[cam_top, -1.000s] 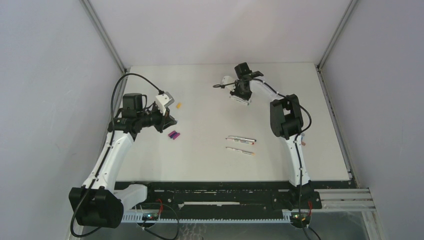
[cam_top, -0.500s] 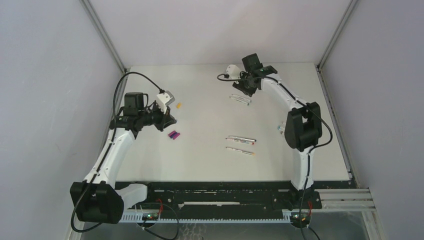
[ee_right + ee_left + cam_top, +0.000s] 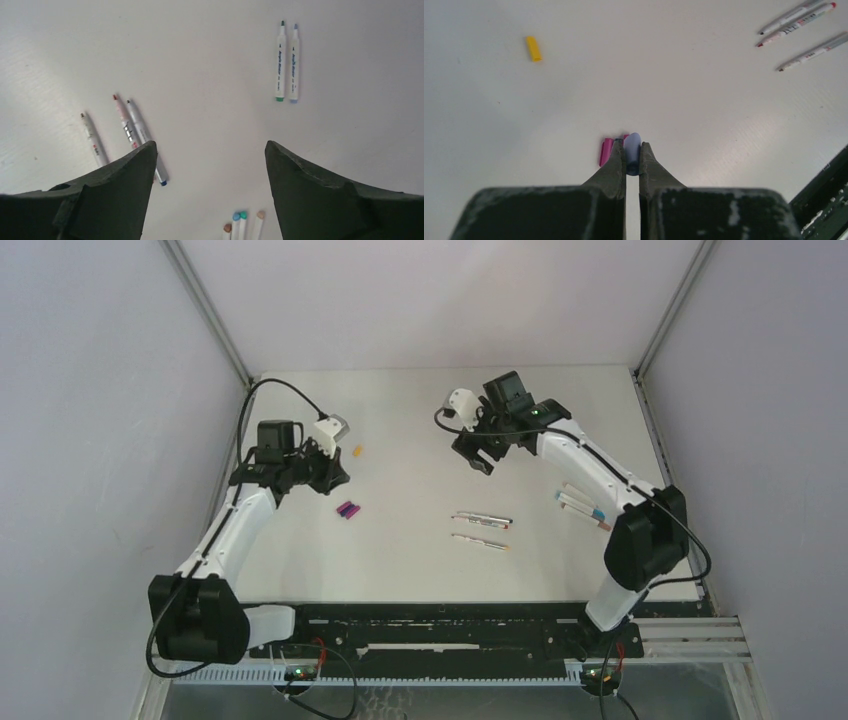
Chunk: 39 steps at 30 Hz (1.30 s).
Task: Open the pen caps
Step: Place the pen cap at the center of the board.
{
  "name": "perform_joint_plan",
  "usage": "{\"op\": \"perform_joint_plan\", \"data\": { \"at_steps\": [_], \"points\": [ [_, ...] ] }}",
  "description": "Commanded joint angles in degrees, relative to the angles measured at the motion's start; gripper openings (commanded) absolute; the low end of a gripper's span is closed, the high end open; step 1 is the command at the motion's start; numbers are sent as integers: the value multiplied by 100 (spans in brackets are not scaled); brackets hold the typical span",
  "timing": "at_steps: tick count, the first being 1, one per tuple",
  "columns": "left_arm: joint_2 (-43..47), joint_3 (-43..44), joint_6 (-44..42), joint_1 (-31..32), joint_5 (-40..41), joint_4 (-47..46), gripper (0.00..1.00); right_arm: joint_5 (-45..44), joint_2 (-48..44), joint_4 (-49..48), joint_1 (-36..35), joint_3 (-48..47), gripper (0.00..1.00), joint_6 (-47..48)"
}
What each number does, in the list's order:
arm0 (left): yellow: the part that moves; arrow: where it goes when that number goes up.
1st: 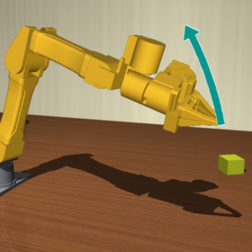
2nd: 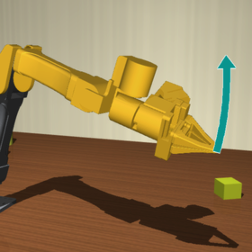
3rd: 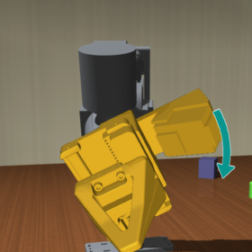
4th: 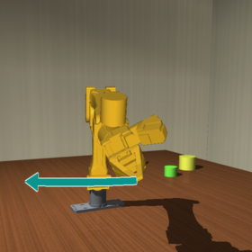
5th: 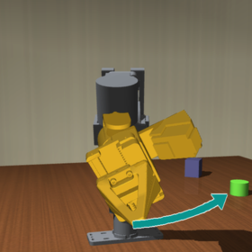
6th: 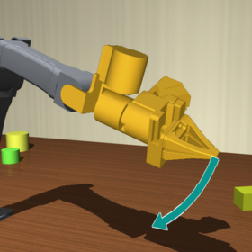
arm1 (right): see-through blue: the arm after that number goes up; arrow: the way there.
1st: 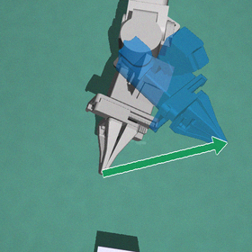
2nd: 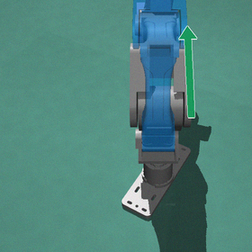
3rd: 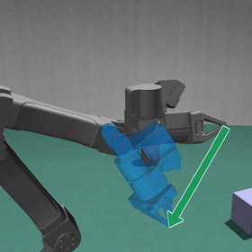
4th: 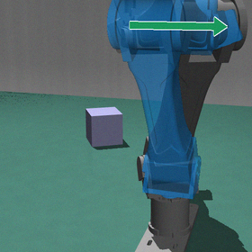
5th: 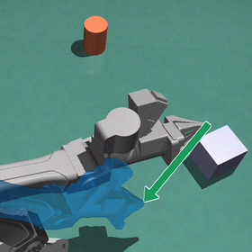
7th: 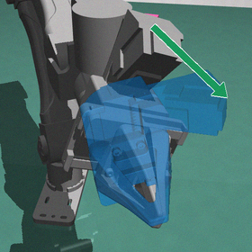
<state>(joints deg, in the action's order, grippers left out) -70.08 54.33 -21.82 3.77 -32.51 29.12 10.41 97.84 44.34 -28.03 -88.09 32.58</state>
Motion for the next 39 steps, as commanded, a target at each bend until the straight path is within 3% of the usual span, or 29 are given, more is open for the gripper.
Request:
{"op": "perform_joint_plan", "data": {
  "at_steps": [1,9,25,39],
  "points": [
    [-287,241,481,-32,807,-460,0,158,-745,-172,-142,322,81,-464],
    [-1215,979,876,-28,1541,-660,0,169,-1634,-247,-255,1003,87,-755],
    [-4288,4304,1689,-31,1769,549,0,247,-1810,-687,-169,1678,87,-472],
    [-5546,5378,2094,-32,1456,1108,0,395,-1841,-699,-227,1856,87,-280]
  ]
}}
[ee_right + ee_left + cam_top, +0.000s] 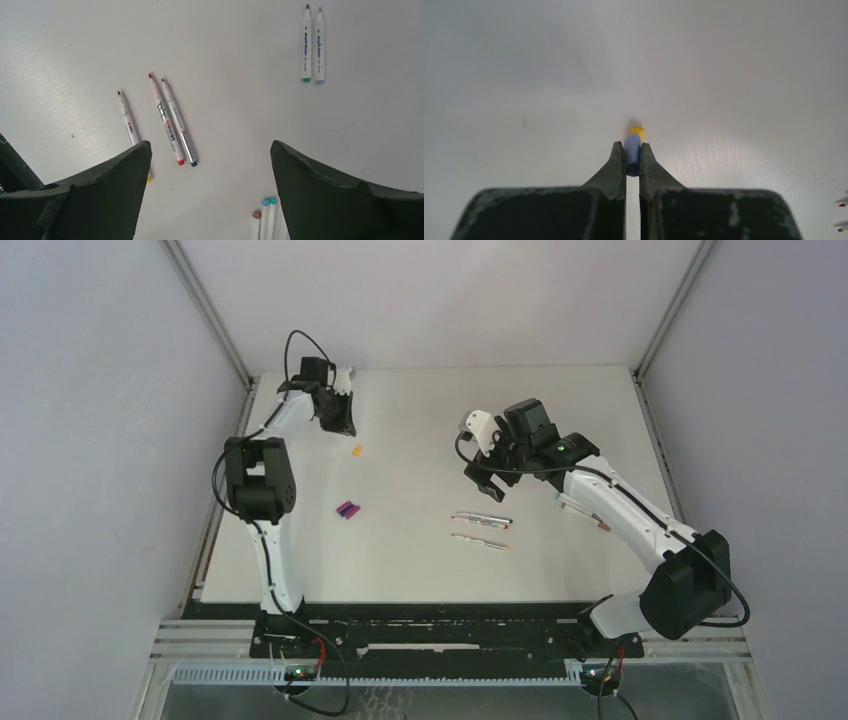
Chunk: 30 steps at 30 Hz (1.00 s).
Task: Open the pen caps
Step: Place the pen cap at the center of the board.
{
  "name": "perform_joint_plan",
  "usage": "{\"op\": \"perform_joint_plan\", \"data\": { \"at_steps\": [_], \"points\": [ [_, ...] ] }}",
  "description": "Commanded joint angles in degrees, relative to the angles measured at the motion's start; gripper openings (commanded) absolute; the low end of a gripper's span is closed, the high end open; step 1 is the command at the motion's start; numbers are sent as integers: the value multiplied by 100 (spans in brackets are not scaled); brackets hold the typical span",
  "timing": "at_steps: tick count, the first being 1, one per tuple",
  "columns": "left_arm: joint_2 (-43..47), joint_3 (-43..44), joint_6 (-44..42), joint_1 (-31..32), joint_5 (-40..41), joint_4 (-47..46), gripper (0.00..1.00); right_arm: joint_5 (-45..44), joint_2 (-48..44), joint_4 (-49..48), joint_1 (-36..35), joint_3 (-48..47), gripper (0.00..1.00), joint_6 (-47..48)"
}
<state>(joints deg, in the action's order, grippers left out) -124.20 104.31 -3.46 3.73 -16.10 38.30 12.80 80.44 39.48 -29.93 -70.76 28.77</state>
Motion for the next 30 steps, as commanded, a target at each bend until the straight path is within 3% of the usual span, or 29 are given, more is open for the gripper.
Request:
{"op": "perform_joint_plan", "data": {
  "at_steps": [1,10,30],
  "points": [
    [-168,387,285,-24,-158,187,0,149,-88,-209,-39,124,87,108],
    [-319,364,372,-23,84,186,4,158,-39,-174,-87,124,87,140],
    [-383,302,412,-23,47,254,25,158,9,-130,-125,142,87,232]
  ]
}}
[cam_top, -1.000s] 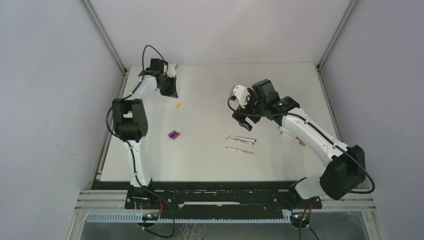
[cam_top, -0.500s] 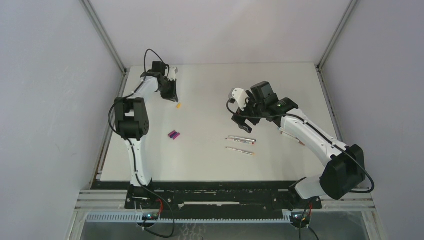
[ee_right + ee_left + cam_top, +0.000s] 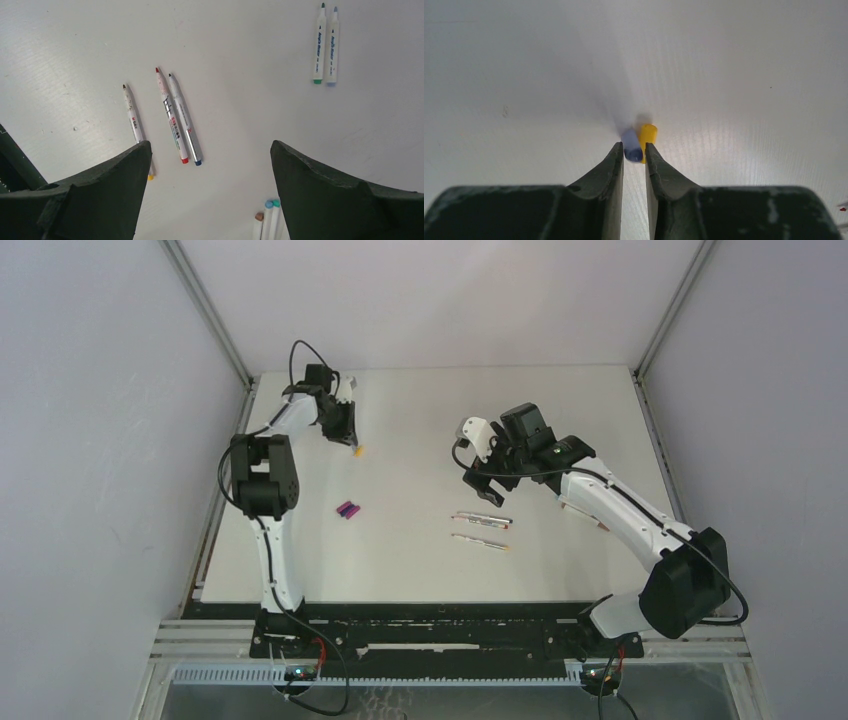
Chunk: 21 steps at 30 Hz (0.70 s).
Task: Open the pen caps
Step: Place the pen cap at the center of the board.
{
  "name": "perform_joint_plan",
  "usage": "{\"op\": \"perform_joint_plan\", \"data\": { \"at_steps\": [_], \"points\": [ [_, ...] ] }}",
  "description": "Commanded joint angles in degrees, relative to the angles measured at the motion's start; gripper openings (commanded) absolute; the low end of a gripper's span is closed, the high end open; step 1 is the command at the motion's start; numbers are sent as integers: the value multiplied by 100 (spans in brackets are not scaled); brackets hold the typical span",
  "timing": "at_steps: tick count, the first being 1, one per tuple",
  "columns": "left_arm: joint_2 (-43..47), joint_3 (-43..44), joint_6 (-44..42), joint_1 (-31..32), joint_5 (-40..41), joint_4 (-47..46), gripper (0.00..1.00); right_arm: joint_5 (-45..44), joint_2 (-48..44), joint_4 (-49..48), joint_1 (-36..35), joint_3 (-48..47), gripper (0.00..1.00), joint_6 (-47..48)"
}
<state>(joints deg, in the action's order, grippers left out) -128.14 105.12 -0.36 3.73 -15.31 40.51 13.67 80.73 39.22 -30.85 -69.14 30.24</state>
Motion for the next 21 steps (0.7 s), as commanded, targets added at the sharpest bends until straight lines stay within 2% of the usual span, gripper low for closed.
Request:
{"op": "perform_joint_plan", "data": {
  "at_steps": [1,14,21],
  "points": [
    [9,220,94,-30,-33,30,25,67,-22,-100,-38,-20,87,83],
    [215,57,158,-88,-61,-82,30,52,30,-77,-45,-20,87,109],
    [347,-132,198,-154,-116,-202,14,40,31,-73,-53,-20,87,116]
  ]
}}
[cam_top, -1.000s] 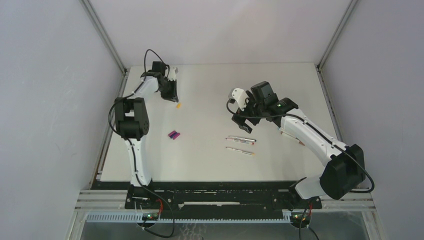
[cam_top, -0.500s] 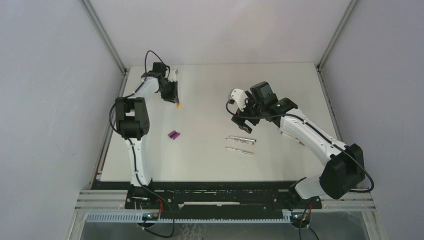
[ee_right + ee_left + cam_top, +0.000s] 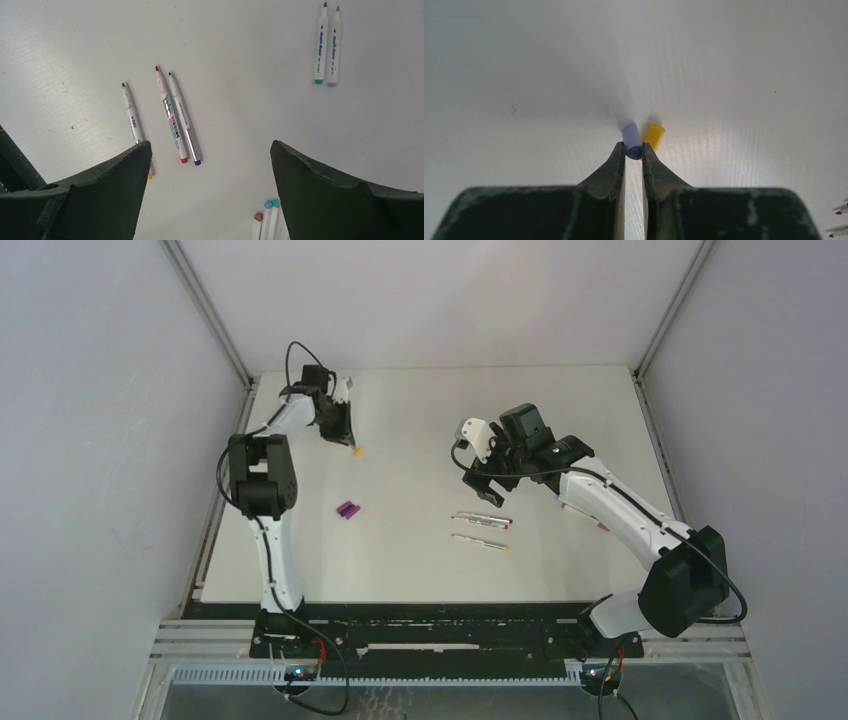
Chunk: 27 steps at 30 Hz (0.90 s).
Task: Open the pen caps
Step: Place the pen cap at the center of the board.
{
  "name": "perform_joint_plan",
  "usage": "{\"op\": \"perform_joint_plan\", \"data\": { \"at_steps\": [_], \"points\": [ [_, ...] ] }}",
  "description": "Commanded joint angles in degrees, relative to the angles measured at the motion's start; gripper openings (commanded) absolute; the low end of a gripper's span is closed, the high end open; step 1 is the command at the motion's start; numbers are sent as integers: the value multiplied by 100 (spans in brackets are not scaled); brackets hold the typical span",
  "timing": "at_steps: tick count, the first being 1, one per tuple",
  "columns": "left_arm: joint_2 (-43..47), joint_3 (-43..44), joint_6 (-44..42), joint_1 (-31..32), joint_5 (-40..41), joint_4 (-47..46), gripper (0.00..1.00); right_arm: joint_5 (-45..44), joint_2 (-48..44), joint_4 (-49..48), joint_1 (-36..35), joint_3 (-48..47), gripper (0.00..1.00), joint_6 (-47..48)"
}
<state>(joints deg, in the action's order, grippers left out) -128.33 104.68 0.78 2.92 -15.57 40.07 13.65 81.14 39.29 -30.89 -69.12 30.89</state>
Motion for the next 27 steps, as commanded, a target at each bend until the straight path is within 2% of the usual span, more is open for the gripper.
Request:
{"op": "perform_joint_plan", "data": {
  "at_steps": [1,8,14,18,27],
  "points": [
    [366,-88,98,-82,-98,-156,11,47,-6,-79,-53,-22,87,52],
    [334,-125,231,-178,-405,-154,5,37,20,-71,-56,-22,87,56],
    [354,-256,444,-349,-611,-212,15,30,32,-62,-57,-18,87,66],
    [330,-308,588,-451,-754,-267,17,24,42,-62,-68,-22,87,73],
    [374,-398,758,-538,-607,-340,30,-32,107,-53,-101,-22,87,83]
  ]
}}
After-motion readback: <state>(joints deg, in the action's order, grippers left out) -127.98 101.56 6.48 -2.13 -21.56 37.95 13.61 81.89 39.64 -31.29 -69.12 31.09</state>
